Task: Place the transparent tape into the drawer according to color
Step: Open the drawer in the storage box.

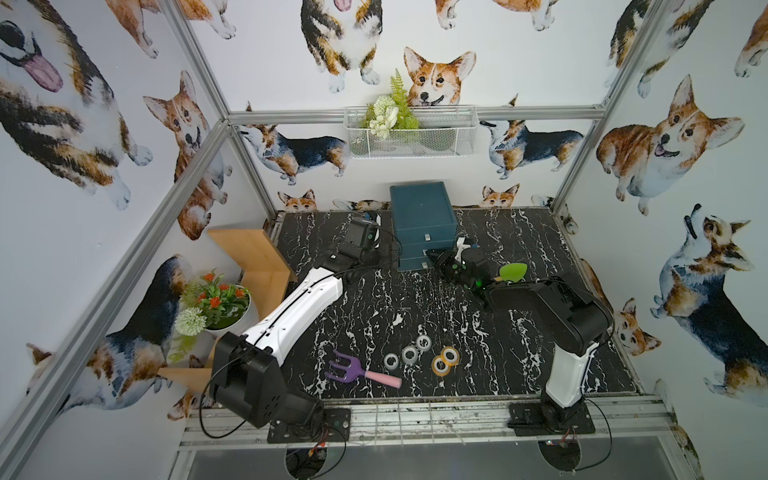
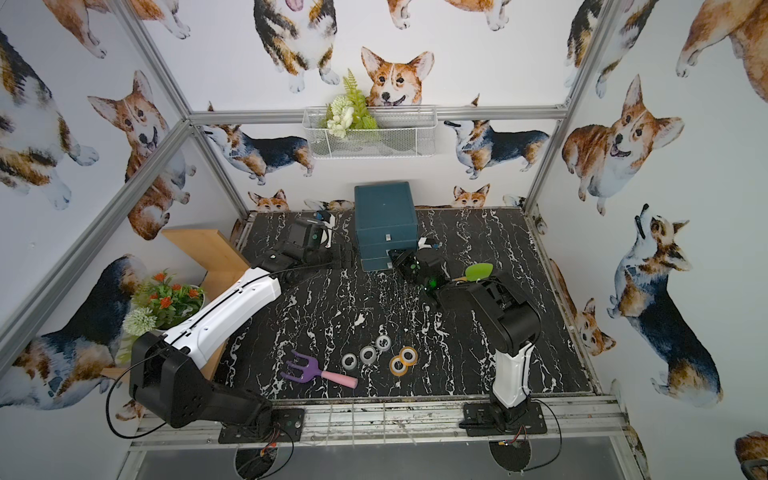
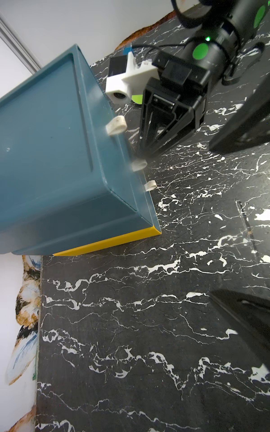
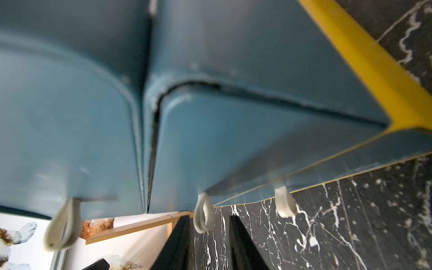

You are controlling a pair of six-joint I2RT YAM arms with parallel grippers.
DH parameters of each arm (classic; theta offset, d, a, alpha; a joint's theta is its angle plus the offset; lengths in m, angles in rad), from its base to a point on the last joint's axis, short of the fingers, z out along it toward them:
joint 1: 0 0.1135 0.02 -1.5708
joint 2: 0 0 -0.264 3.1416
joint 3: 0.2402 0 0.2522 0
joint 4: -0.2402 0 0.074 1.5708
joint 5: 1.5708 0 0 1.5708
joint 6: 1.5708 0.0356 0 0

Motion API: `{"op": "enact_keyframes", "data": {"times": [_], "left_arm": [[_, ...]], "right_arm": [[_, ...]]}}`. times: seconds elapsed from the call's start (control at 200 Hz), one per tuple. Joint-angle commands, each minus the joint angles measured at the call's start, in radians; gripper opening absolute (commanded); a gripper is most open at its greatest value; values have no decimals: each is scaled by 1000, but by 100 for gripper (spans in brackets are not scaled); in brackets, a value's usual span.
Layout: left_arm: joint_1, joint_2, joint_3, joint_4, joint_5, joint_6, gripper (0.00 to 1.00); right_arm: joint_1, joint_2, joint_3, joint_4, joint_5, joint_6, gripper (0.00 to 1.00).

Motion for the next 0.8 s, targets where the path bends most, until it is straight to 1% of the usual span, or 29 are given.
{"op": "enact_keyframes", "data": {"times": [0.0,0.185,0.285,0.385,0.52,0.796], "left_arm": [[-1,3,-2,13,4,7,96],[-2,5,0,11,3,10,97],[-2,5,-2,10,-4,13,97],[-2,3,-2,12,-3,11,97],[-2,6,-3,11,-4,12,97],[-2,-6,0,6,-20,16,98]], "right_arm": [[1,6,8,57,30,26,33],[8,36,38,52,18,40,33],[15,43,45,40,22,39,28],[15,41,33,41,31,43,18],[17,17,0,48,32,39,0],[57,-87,-130,12,38,19,0]]}}
